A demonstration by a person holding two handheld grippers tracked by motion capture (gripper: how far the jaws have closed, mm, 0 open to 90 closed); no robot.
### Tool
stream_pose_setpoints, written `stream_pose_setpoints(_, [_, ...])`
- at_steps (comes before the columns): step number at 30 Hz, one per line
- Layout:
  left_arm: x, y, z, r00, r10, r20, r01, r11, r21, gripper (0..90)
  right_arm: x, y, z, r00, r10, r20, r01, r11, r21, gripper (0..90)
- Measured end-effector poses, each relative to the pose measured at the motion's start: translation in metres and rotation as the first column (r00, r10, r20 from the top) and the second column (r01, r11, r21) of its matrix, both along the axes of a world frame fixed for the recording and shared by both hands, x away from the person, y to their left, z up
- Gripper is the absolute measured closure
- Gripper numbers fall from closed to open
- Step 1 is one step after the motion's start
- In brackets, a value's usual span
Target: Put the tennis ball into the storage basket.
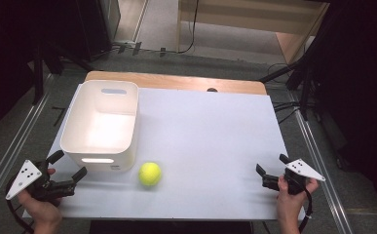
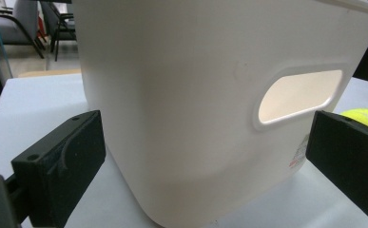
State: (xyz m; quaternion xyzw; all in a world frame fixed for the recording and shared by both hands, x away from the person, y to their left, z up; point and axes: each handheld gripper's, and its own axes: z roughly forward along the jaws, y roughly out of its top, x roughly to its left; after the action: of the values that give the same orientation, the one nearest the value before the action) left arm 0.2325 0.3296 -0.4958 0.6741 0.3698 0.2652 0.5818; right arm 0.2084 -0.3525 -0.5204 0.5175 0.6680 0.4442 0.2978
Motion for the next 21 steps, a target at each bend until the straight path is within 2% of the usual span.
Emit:
stream_pose_setpoints(3, [-0.0002, -0.0020, 0.0006, 1.0000, 0.008, -0.001, -0.008, 0.9997, 0.021, 0.0, -0.0007, -0.0014, -0.0005, 0.9999, 0.008, 0.009, -0.008, 1.000, 0.015, 0.0])
stream_pose_setpoints(4, [-0.0001, -0.0024, 0.0007, 1.0000, 0.009, -0.002, -0.009, 0.9997, 0.022, 0.0, -0.0012, -0.0019, 0.0000, 1.0000, 0.002, 0.000, -0.002, 0.999, 0.033, 0.0])
stream_pose_setpoints(7, [-0.0003, -0.0017, 0.0013, 1.0000, 0.002, -0.007, -0.002, 0.9997, 0.025, 0.0, 0.0000, -0.0048, 0.0002, 0.9998, 0.017, 0.011, -0.018, 0.998, 0.058, 0.0])
stream_pose_setpoints(10, [-0.0009, -0.0021, 0.0012, 1.0000, -0.003, -0.004, 0.003, 0.9997, 0.024, 0.0, -0.0005, -0.0066, 0.0008, 0.9996, 0.027, 0.013, -0.028, 0.997, 0.069, 0.0])
stream_pose_setpoints(15, [-0.0011, -0.0018, 0.0010, 1.0000, 0.002, -0.009, -0.002, 0.9997, 0.024, 0.0, -0.0005, -0.0071, 0.0008, 0.9989, 0.046, 0.011, -0.047, 0.997, 0.067, 0.0])
stream_pose_setpoints(21, [-0.0001, -0.0014, 0.0017, 0.9998, -0.008, -0.017, 0.009, 0.9997, 0.022, 0.0, -0.0005, -0.0075, 0.0018, 0.9990, 0.045, 0.007, -0.045, 0.997, 0.069, 0.0])
